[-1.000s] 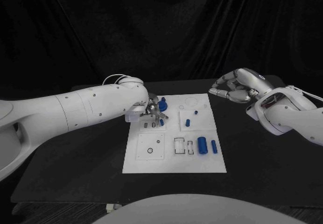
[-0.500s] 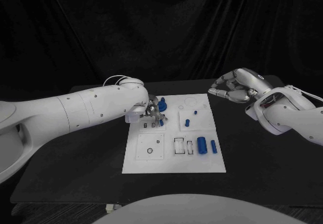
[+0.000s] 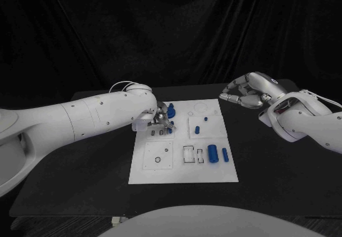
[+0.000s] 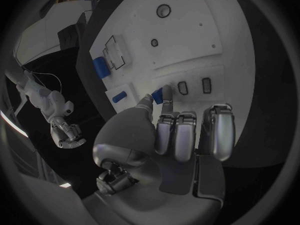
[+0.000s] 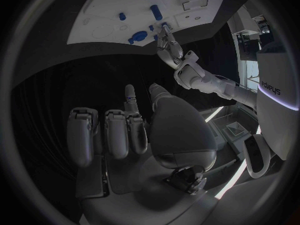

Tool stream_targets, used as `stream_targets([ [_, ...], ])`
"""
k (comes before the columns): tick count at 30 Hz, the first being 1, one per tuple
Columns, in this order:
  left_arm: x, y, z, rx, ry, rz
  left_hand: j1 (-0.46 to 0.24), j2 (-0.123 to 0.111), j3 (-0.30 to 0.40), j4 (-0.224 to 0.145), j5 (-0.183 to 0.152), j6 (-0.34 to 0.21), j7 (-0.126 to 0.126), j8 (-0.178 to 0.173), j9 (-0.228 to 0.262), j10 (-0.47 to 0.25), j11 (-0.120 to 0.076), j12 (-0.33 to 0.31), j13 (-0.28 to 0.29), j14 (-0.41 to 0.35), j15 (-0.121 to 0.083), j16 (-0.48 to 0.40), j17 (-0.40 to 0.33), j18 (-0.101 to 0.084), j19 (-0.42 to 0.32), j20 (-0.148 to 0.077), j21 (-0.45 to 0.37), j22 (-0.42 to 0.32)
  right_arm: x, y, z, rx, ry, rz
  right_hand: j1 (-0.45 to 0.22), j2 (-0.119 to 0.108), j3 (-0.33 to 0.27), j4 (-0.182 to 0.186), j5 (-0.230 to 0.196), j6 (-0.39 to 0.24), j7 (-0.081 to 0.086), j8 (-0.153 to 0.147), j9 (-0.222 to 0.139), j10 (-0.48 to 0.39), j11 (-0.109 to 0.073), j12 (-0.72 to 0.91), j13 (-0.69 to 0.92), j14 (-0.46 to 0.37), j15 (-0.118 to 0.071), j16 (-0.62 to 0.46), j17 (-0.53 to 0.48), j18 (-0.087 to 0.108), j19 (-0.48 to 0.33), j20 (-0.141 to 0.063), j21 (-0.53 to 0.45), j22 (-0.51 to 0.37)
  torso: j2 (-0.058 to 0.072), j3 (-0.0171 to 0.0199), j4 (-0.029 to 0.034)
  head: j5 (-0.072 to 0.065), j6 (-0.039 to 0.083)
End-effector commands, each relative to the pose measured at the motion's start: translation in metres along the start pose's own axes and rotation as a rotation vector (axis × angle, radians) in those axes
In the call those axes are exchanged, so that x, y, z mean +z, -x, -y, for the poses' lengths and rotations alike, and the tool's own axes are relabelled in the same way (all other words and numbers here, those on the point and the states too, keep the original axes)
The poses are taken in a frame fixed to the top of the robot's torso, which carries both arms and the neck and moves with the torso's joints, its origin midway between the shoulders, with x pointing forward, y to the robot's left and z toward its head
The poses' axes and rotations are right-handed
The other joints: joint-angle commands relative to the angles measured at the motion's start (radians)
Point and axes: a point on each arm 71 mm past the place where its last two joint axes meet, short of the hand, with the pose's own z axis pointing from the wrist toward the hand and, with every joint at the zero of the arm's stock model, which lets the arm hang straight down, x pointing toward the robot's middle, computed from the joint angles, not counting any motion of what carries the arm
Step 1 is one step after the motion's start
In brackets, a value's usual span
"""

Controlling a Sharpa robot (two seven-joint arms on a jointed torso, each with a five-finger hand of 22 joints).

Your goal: Assemble the parts on the task board

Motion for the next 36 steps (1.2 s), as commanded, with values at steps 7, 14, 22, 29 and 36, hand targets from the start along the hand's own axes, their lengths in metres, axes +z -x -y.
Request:
stream_targets([
  [7, 0.001, -0.001, 0.002, 0.003, -0.033, -0.011, 0.024, -0.008, 0.054, -0.031, 0.052, 0.008, 0.002, -0.032, 0.016, 0.105, 0.008, 0.003, 0.263, 0.104, 0.004, 0.003, 0.263, 0.004, -0.011, 0.001, -0.013, 0.111, -0.001, -0.002, 0.002, -0.004, -0.012, -0.005, 0.011, 0.004, -0.001, -0.004, 0.003, 0.000, 0.001, 0.003, 0.002, 0.106, 0.004, 0.004, 0.263, 0.068, 0.009, -0.004, 0.052, -0.009, 0.063, 0.007, -0.006, 0.234, 0.000, 0.0004, -0.0002, -0.003, 0.000],
  [14, 0.001, -0.001, 0.001, -0.001, -0.036, -0.008, 0.029, -0.020, 0.097, -0.052, 0.085, 0.011, 0.001, -0.051, 0.030, 0.105, 0.007, 0.003, 0.263, 0.104, 0.004, 0.003, 0.263, 0.005, -0.013, 0.001, -0.017, 0.111, -0.002, -0.003, 0.003, -0.003, -0.015, -0.008, 0.011, 0.005, 0.000, -0.004, 0.003, 0.000, 0.001, 0.003, 0.002, 0.106, 0.004, 0.004, 0.263, 0.068, 0.009, -0.004, 0.051, -0.009, 0.062, 0.007, -0.007, 0.234, -0.001, 0.0008, -0.0001, -0.003, 0.000],
  [22, 0.001, 0.000, -0.002, -0.006, -0.042, -0.003, 0.027, -0.046, 0.181, -0.087, 0.124, 0.019, 0.000, -0.074, 0.052, 0.105, 0.006, 0.003, 0.263, 0.104, 0.003, 0.003, 0.263, 0.005, -0.012, 0.000, -0.020, 0.115, -0.002, -0.003, 0.004, -0.003, -0.020, -0.013, 0.016, 0.010, 0.002, -0.006, 0.004, 0.000, 0.001, 0.002, 0.002, 0.106, 0.004, 0.004, 0.263, 0.068, 0.009, -0.005, 0.049, -0.008, 0.061, 0.007, -0.009, 0.233, -0.002, 0.0007, 0.0003, -0.003, 0.000],
  [29, -0.002, -0.001, -0.007, -0.019, -0.044, 0.012, -0.026, -0.107, 0.357, -0.138, 0.224, 0.046, -0.006, -0.084, 0.107, 0.105, 0.000, 0.003, 0.263, 0.104, -0.003, 0.003, 0.263, 0.003, 0.001, -0.006, -0.019, 0.128, -0.003, -0.003, 0.005, -0.003, -0.024, -0.017, 0.020, 0.014, 0.004, -0.007, 0.007, -0.001, 0.001, 0.002, 0.003, 0.106, 0.004, 0.004, 0.263, 0.067, 0.009, -0.005, 0.047, -0.008, 0.061, 0.007, -0.010, 0.232, -0.001, 0.0000, 0.0003, -0.002, 0.000],
  [36, -0.006, -0.003, -0.014, -0.029, -0.026, 0.022, -0.085, -0.144, 0.488, -0.167, 0.274, 0.057, -0.010, -0.078, 0.159, 0.105, -0.005, 0.003, 0.263, 0.104, -0.008, 0.003, 0.263, 0.001, 0.012, -0.012, -0.018, 0.137, -0.003, -0.004, 0.006, -0.003, -0.030, -0.022, 0.022, 0.017, 0.005, -0.008, 0.010, -0.001, 0.002, 0.002, 0.003, 0.106, 0.005, 0.004, 0.263, 0.067, 0.009, -0.006, 0.046, -0.008, 0.060, 0.007, -0.010, 0.232, -0.002, 0.0003, 0.0011, 0.002, 0.000],
])
